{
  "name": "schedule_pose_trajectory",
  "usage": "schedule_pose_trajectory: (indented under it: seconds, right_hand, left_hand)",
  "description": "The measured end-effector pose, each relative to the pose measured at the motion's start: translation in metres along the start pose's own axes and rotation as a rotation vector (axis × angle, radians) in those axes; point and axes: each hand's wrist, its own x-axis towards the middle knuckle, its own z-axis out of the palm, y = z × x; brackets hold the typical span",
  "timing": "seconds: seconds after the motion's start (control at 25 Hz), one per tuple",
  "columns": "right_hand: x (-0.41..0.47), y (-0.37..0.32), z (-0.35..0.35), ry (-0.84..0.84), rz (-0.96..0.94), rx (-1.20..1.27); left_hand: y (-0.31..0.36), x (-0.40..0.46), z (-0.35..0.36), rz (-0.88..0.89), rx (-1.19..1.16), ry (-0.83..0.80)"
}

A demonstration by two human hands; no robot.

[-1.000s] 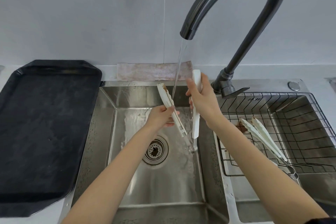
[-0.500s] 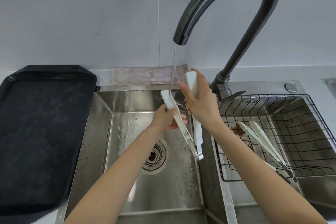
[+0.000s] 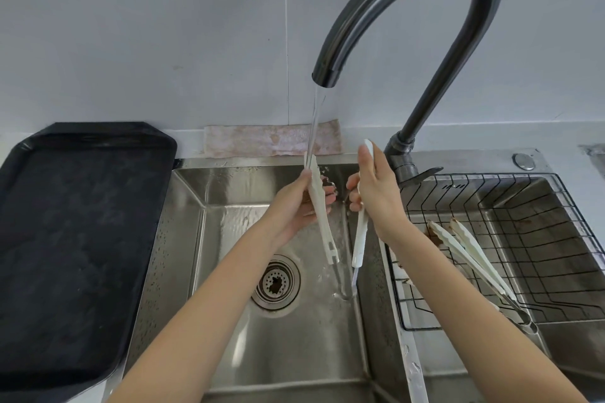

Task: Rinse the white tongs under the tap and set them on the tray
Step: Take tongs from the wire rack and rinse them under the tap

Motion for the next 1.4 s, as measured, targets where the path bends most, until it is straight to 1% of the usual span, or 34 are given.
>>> schedule_pose_trajectory:
  seconds: [0.16,0.28,0.36,0.48,0.56,0.68,0.8,0.92,1.04,1.12,1.2,1.32,1.4]
  right_hand:
    - [0.006,0.011,0.001,-0.008,0.174,0.179]
    - [0.011,0.023,0.004,-0.019,0.324,0.290]
    - [0.012,0.032,0.008,-0.048,0.432,0.387]
    - [0.012,0.045,0.015,-0.122,0.577,0.599]
    - [0.014,0.052,0.019,-0.148,0.631,0.684]
    - [0.018,0.055,0.024,-0.166,0.656,0.736]
    - [0.019,0.050,0.024,-0.164,0.651,0.725]
    - [0.015,0.042,0.023,-0.152,0.596,0.678]
    - [0.012,0.032,0.023,-0.099,0.457,0.521]
    - [0.009,0.025,0.024,-0.081,0.355,0.413]
    - [0.004,0.018,0.026,-0.078,0.275,0.321]
    - [-0.004,0.007,0.030,-0.126,0.157,0.256]
    - [-0.008,-0.001,0.033,-0.177,0.060,0.133]
  left_hand:
    - [0.003,0.000,-0.005,-0.003,-0.159,-0.047]
    - [0.007,-0.003,-0.006,0.006,-0.223,-0.121]
    - [0.010,-0.006,-0.003,0.013,-0.264,-0.161]
    - [0.012,-0.007,0.002,0.023,-0.390,-0.166]
    - [0.014,-0.007,0.005,0.024,-0.389,-0.184]
    - [0.017,-0.009,0.007,0.014,-0.387,-0.194]
    - [0.021,-0.010,0.003,0.020,-0.378,-0.202]
    - [0.023,-0.008,-0.001,-0.008,-0.330,-0.157]
    - [0.020,-0.004,-0.006,0.034,-0.234,-0.064]
    - [0.016,-0.001,-0.008,0.082,-0.237,0.018]
    - [0.014,0.002,-0.009,0.088,-0.261,0.104]
    - [0.013,0.004,-0.013,0.066,-0.278,0.201]
    - [0.010,0.004,-0.020,0.048,-0.298,0.232]
